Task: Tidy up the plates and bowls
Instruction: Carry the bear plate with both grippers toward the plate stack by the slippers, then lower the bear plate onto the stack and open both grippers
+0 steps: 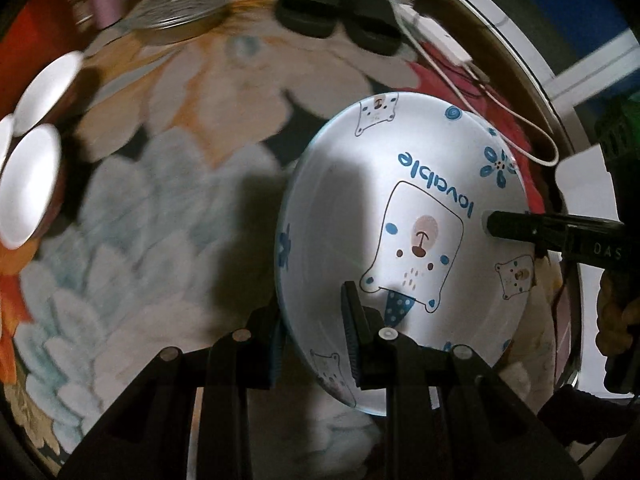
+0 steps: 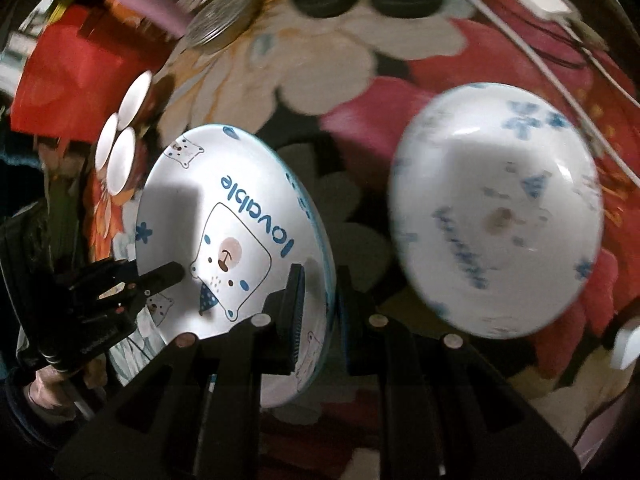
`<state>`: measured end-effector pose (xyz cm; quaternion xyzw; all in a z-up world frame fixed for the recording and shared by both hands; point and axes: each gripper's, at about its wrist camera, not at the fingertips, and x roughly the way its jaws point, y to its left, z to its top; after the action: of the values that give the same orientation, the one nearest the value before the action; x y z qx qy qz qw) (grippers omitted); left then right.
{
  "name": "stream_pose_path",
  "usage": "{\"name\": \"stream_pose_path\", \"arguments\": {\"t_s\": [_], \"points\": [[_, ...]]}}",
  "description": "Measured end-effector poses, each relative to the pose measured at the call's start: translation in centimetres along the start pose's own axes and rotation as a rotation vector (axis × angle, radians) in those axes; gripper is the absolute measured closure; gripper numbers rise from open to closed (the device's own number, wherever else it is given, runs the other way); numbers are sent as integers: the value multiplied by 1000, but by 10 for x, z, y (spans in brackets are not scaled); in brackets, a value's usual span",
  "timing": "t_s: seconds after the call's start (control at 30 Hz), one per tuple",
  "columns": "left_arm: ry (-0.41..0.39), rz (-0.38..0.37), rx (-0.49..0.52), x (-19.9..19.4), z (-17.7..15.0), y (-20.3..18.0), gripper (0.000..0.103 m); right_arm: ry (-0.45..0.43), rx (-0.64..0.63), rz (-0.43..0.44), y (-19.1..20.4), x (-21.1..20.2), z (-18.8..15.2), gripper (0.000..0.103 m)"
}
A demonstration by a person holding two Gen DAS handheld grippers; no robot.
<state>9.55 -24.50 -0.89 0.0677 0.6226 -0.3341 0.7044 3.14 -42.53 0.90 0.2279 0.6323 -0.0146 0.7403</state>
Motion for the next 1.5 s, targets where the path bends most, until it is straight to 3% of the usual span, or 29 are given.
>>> {"name": "stream_pose_path", "arguments": {"t_s": [0.33, 0.83, 1.23, 1.5], "points": [[32, -35, 71, 36, 34, -67, 78, -38, 149, -26, -89, -25, -1, 87], [23, -6, 116, 64, 81, -131, 78, -74, 293, -14, -163, -34, 1, 87], [20, 63, 170, 75, 92, -154, 77, -91, 337, -25, -188, -28, 9, 87], [25, 76, 196, 79, 89, -156, 64, -91, 343, -16, -193, -22, 9, 88]]}}
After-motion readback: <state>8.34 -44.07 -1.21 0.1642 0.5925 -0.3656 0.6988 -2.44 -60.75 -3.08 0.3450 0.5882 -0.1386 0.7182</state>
